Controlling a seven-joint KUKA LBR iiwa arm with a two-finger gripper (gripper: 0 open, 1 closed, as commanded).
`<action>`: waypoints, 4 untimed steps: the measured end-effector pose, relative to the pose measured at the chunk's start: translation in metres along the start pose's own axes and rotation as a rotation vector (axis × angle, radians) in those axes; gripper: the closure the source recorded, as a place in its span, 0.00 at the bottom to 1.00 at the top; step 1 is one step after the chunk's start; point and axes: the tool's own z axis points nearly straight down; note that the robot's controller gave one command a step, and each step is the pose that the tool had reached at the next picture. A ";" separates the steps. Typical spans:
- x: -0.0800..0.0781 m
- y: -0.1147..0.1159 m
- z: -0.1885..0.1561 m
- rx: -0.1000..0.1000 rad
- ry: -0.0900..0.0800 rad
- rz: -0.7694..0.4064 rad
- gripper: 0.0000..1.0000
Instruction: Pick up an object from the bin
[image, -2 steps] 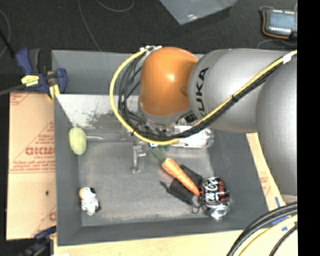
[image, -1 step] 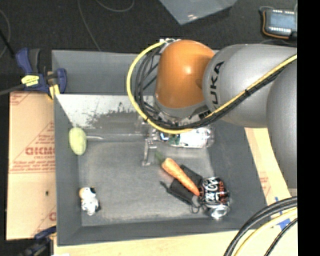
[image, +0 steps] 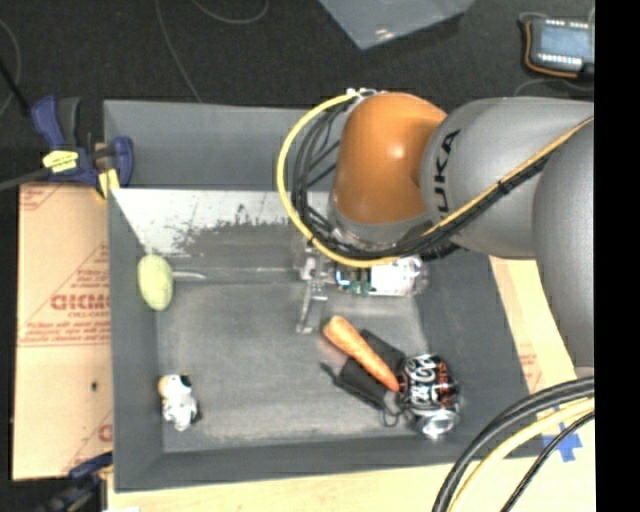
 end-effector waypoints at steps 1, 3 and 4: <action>-0.001 -0.006 0.007 0.001 0.001 -0.034 0.00; -0.004 -0.039 0.051 -0.002 -0.003 -0.075 0.00; -0.012 -0.057 0.080 0.004 -0.003 -0.159 0.00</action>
Offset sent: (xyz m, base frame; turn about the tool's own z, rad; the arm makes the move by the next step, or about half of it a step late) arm 0.0081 -0.0001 -0.0377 0.0056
